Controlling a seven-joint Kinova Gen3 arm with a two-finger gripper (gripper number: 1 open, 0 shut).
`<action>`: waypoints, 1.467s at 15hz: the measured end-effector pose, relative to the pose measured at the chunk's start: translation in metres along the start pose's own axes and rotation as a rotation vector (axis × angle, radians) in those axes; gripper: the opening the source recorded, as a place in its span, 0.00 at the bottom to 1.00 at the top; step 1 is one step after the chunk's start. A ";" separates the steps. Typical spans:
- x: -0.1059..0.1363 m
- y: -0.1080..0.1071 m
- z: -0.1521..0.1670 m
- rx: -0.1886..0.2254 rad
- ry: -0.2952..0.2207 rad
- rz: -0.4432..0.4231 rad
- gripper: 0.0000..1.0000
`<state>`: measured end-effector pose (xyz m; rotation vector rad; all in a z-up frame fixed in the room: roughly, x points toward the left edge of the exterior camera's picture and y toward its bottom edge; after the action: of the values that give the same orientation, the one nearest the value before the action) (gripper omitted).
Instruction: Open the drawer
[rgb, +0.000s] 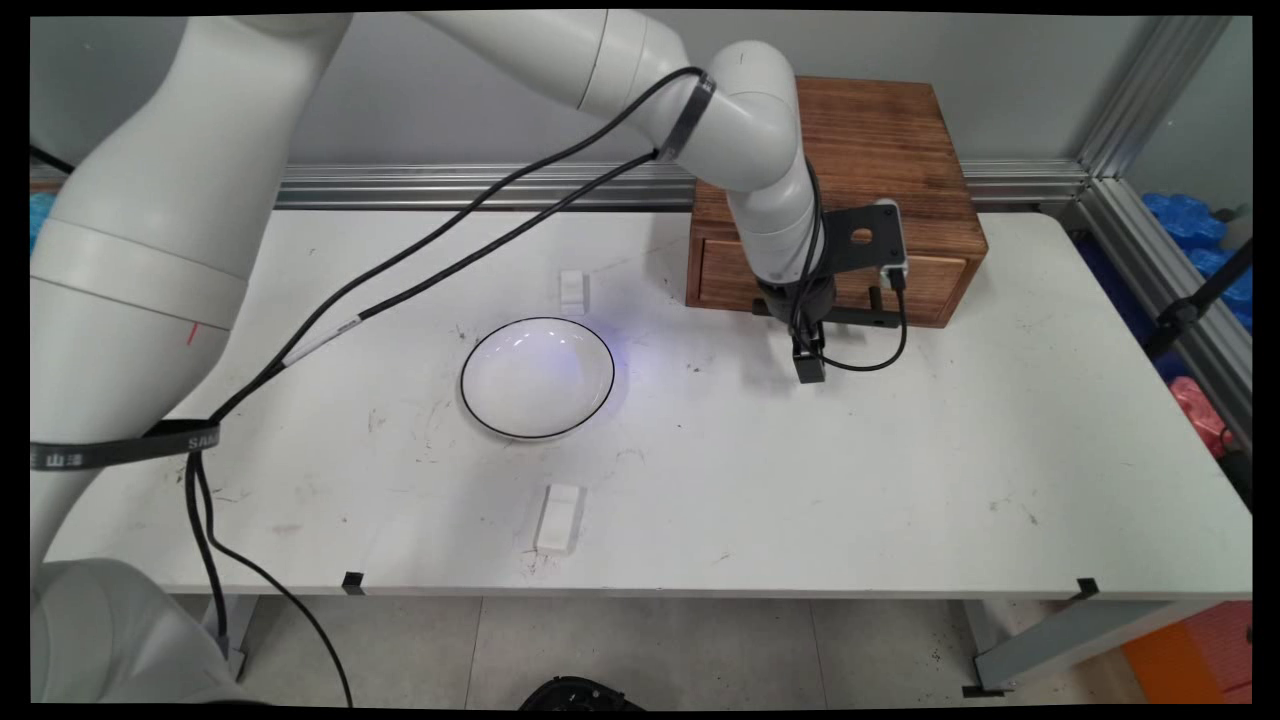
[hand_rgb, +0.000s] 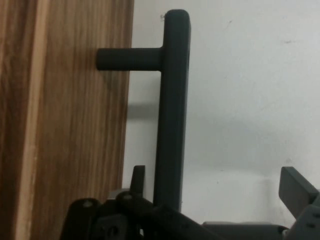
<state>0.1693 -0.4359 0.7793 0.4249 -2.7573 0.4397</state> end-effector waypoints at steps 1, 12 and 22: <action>0.000 0.000 0.001 -0.002 -0.002 0.000 1.00; 0.009 0.019 0.006 -0.037 -0.013 0.000 1.00; 0.013 0.049 0.004 -0.088 -0.013 0.011 1.00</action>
<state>0.1398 -0.3958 0.7686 0.3921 -2.7800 0.3184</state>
